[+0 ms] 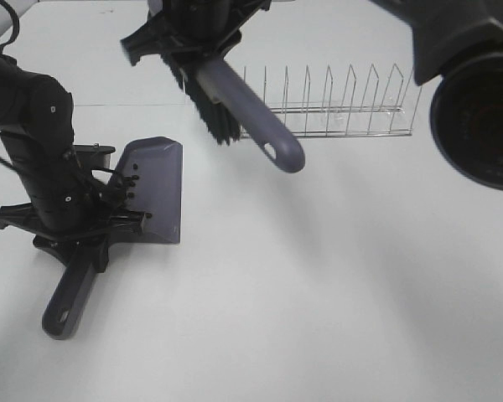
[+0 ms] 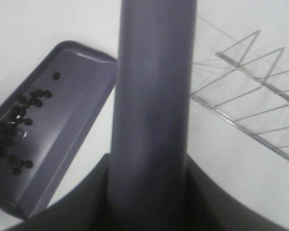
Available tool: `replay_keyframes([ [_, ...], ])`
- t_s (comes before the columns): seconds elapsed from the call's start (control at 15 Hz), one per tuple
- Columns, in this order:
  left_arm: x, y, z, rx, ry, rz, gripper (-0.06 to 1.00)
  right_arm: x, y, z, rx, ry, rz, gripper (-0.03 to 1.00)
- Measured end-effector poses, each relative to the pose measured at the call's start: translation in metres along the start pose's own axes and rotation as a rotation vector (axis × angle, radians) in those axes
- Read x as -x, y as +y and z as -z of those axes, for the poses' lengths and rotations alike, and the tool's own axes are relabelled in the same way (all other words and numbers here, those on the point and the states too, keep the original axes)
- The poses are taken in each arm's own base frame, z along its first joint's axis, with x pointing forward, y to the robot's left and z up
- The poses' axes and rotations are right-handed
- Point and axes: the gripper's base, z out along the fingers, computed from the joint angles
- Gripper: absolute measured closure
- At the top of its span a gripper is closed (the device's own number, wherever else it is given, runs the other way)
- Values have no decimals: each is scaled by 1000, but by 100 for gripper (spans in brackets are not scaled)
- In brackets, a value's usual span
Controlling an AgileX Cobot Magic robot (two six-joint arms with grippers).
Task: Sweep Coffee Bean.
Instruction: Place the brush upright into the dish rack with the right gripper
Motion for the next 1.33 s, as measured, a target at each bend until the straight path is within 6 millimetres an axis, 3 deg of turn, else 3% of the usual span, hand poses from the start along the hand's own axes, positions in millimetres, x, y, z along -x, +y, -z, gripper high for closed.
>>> replay_keyframes([
  [0.13, 0, 0, 0, 0, 0, -1, 59, 3, -36, 16, -32, -21, -35, 66],
  [0.27, 0, 0, 0, -1, -2, -3, 59, -6, -74, 22, -68, 16, -90, 66],
  [0.47, 0, 0, 0, -1, -2, -3, 59, -43, -139, 19, -125, 155, -191, 66],
  [0.53, 0, 0, 0, -1, -2, -3, 59, -65, -166, 15, -123, 223, -267, 66],
  [0.67, 0, 0, 0, -1, -2, -3, 59, -93, -195, 8, -93, 302, -383, 66],
  [0.87, 0, 0, 0, -1, -2, -3, 59, -117, -208, -5, -76, 388, -452, 66],
  [1.33, 0, 0, 0, -1, -3, -3, 59, -132, -200, -52, -49, 493, -481, 66],
])
